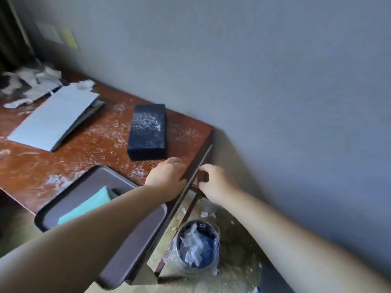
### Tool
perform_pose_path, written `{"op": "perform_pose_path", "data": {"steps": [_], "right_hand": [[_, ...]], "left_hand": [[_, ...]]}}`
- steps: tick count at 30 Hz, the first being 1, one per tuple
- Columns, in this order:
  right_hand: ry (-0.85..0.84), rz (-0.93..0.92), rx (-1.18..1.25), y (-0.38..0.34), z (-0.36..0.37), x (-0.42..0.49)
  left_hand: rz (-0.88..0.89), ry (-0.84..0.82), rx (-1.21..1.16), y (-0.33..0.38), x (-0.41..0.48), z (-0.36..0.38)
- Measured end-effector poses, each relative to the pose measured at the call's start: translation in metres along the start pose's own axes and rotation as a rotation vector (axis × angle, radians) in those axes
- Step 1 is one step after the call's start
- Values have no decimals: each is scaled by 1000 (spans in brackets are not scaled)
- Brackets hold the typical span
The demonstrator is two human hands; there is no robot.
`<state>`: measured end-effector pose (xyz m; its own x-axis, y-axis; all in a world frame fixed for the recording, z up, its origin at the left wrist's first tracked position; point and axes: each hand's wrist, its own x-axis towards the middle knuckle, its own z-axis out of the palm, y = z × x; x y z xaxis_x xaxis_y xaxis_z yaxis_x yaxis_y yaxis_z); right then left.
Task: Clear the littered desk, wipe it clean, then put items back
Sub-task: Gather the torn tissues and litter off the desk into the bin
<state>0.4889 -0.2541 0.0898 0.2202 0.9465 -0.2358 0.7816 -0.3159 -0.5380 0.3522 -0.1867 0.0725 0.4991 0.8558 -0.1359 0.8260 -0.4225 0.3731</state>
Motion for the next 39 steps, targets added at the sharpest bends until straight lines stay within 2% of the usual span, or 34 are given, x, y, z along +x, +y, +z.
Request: {"op": "perform_pose_path", "data": {"steps": [9, 13, 19, 25, 30, 33, 39], "right_hand": [[49, -138, -104, -146, 26, -23], [69, -166, -97, -231, 70, -28], [69, -159, -62, -351, 151, -25], [29, -175, -36, -445, 203, -12], [-59, -282, -102, -512, 232, 13], [-90, -376, -110, -546, 246, 39], [-131, -449, -55, -597, 268, 124]], "left_hand": [[-138, 56, 81, -114, -71, -101], [-148, 114, 147, -198, -119, -147], [-266, 153, 150, -331, -190, -206], [-353, 188, 161, -423, -237, -251], [-399, 301, 132, -472, -241, -276], [-452, 285, 97, -500, -231, -281], [-526, 241, 120, -556, -183, -301]]}}
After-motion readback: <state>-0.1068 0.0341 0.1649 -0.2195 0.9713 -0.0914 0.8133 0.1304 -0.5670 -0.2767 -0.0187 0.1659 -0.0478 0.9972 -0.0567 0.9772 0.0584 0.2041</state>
